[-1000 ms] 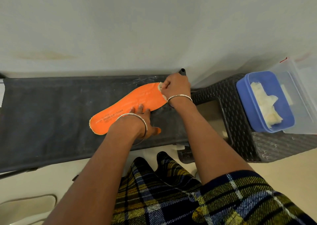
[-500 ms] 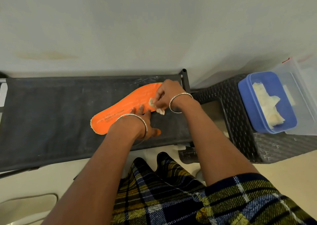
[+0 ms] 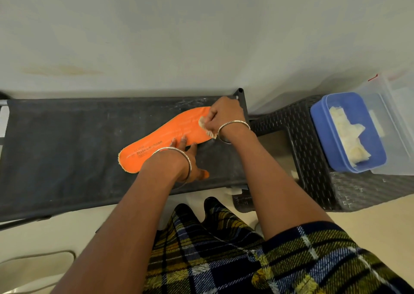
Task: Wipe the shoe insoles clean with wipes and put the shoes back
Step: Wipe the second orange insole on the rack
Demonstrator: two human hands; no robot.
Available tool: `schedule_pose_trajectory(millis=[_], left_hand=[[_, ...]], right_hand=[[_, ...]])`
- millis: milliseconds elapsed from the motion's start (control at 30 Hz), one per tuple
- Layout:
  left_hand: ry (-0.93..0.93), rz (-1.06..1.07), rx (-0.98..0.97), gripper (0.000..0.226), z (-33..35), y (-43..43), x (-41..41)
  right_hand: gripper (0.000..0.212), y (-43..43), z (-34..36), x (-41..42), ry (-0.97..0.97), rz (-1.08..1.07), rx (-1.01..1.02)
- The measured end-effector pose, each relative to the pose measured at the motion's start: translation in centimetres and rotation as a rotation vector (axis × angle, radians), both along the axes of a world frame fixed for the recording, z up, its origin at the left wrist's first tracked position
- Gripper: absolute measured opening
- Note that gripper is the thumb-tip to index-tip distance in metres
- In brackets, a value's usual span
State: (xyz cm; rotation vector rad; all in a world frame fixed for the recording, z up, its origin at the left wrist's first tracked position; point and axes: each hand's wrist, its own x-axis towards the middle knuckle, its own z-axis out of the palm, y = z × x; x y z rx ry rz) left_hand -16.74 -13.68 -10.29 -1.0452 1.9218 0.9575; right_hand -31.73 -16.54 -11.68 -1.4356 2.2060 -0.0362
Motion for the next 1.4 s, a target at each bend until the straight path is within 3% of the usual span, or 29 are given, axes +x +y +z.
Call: schedule_pose_trajectory(millis=[100, 267, 433, 633, 833, 1033, 1233, 1400], left_hand=[[0.001, 0.001, 0.002, 0.090, 0.0, -0.1, 0.0], [-0.005, 0.009, 0.000, 0.090, 0.1, 0.0, -0.2], [-0.004, 0.011, 0.000, 0.089, 0.2, 0.0, -0.2], [-0.006, 0.020, -0.001, 0.089, 0.3, 0.0, -0.3], [-0.006, 0.015, 0.001, 0.088, 0.5, -0.1, -0.3], [-0.002, 0.023, 0.001, 0.088, 0.4, -0.2, -0.3], [0.001, 0.027, -0.001, 0.087, 0.7, 0.0, -0.3], [-0.001, 0.036, -0.001, 0.087, 0.4, -0.1, -0.4]], right_hand=[[0.014, -0.1, -0.1, -0.5, 0.095, -0.065, -0.101], [0.006, 0.2, 0.0, 0.0, -0.091, 0.098, 0.099], [0.008, 0.1, -0.5, -0.6, -0.005, -0.113, -0.161], [0.009, 0.3, 0.2, 0.1, -0.126, 0.101, 0.136], [0.009, 0.0, -0.3, -0.6, 0.016, -0.076, -0.137], [0.007, -0.1, 0.1, 0.1, -0.079, 0.083, 0.184], [0.011, -0.2, -0.4, -0.3, 0.023, -0.100, -0.125], [0.012, -0.4, -0.7, 0.4, -0.054, 0.049, 0.166]])
